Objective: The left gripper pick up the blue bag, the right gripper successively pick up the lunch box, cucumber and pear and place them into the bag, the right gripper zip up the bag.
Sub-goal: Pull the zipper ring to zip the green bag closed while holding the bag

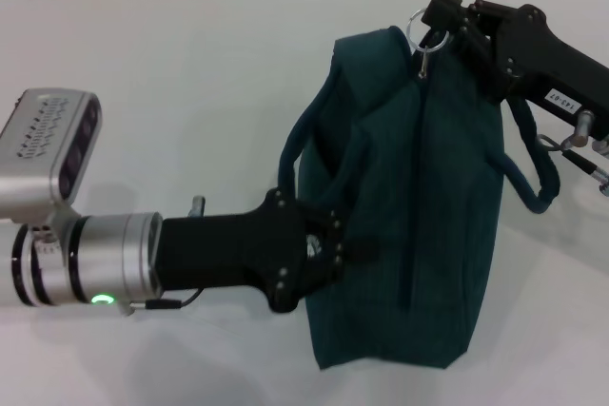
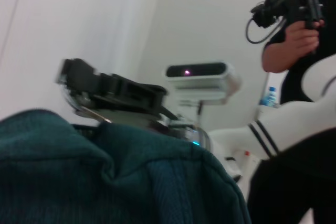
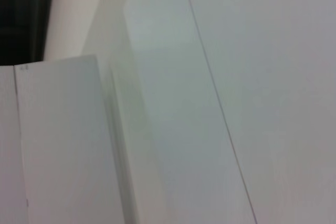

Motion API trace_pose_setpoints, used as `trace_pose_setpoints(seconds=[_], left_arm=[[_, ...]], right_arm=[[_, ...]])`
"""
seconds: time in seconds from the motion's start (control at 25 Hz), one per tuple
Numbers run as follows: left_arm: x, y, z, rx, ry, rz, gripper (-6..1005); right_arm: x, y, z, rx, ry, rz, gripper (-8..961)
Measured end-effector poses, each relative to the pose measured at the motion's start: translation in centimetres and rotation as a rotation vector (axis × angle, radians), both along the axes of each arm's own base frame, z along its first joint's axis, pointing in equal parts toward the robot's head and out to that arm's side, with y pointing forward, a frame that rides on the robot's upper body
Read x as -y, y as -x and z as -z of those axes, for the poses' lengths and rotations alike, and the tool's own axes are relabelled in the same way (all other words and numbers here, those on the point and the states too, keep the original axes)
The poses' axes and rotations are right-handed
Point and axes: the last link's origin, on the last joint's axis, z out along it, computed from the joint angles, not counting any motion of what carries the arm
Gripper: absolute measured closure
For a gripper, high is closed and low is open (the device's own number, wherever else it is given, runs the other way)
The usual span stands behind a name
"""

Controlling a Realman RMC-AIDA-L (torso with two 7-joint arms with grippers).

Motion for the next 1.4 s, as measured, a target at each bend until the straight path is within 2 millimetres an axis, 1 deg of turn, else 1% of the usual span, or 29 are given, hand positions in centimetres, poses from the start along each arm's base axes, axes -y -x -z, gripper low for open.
trace_pose_setpoints(seconds=[0.4,0.72,0.8,0.96,1.16,1.32,1.4], left_arm=[[1.6,0.7,-1.1,0.012,0.064,0.041,936],[1.8,1.3,-1.5,0.013,0.043,0.024,937],[1.5,1.6,-1.7,0.021,0.006,-0.003,937],[0.9,2.1,-1.9,0.033,-0.073,-0.074,936],[0.1,2.4,-1.7,0.046,-0.141,-0.148,935],[-0.5,2.8,-2.0,0.055,-0.188,-0.207,933],[-0.8,3.0,-2.3,0.068,-0.213,-0.238,861]], right_arm=[[-0.7,-0.8,0.2,0.030,-0.014,0.069,936],[-1.0,-1.9,0.2,0.038,-0.026,0.141,936],[-0.4,-2.6,-0.2,0.020,-0.053,0.149,937],[0.3,-2.8,-0.8,-0.006,-0.075,0.129,937],[1.9,-3.3,-2.2,-0.076,-0.110,0.093,937],[2.5,-3.6,-2.6,-0.098,-0.119,0.084,937],[2.8,-3.8,-2.7,-0.106,-0.116,0.089,937]])
